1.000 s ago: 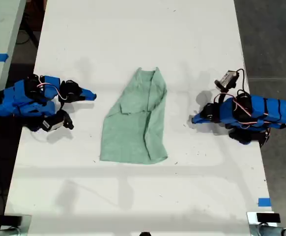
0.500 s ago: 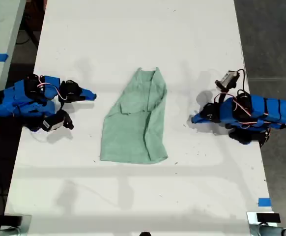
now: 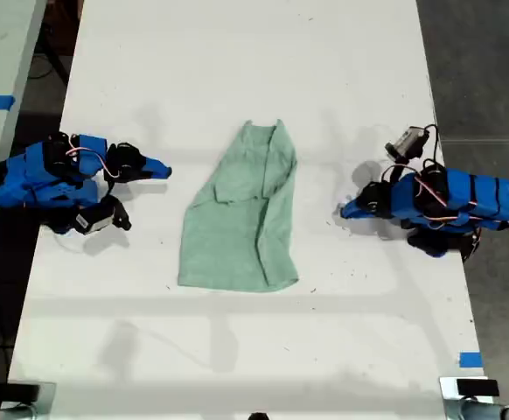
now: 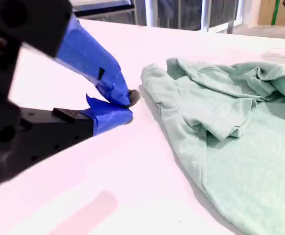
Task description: Fold t shirt
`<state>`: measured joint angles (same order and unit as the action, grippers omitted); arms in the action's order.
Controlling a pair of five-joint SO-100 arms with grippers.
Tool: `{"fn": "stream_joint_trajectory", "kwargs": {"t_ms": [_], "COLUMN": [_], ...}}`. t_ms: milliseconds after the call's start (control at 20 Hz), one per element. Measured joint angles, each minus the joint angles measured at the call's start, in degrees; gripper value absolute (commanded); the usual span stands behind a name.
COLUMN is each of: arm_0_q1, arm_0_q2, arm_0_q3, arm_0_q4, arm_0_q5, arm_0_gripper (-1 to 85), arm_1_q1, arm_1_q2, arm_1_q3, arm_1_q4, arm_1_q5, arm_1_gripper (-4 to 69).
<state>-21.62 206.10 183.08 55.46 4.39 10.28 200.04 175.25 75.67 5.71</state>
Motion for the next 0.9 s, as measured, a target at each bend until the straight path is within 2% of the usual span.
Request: {"fn": "stream_joint_trajectory", "kwargs": {"t_ms": [150, 300, 900], "arm_0_q1": [0.0, 0.0, 0.0], "arm_0_q2": [0.0, 0.0, 0.0], "arm_0_q3": [0.0, 0.0, 0.0], "arm_0_q4": [0.0, 0.0, 0.0], "arm_0_q5": [0.0, 0.0, 0.0], "arm_0_gripper": [-0.2, -0.2, -0.2], "arm_1_q1": [0.0, 0.0, -0.9], "arm_1_q2": [0.0, 0.0, 0.0], "arm_1_q3": [0.0, 0.0, 0.0], "arm_1_q4": [0.0, 0.0, 0.0], "arm_1_q5": [0.2, 0.2, -1.5], "arm_1_gripper": [3.2, -0.4, -2.2]}}
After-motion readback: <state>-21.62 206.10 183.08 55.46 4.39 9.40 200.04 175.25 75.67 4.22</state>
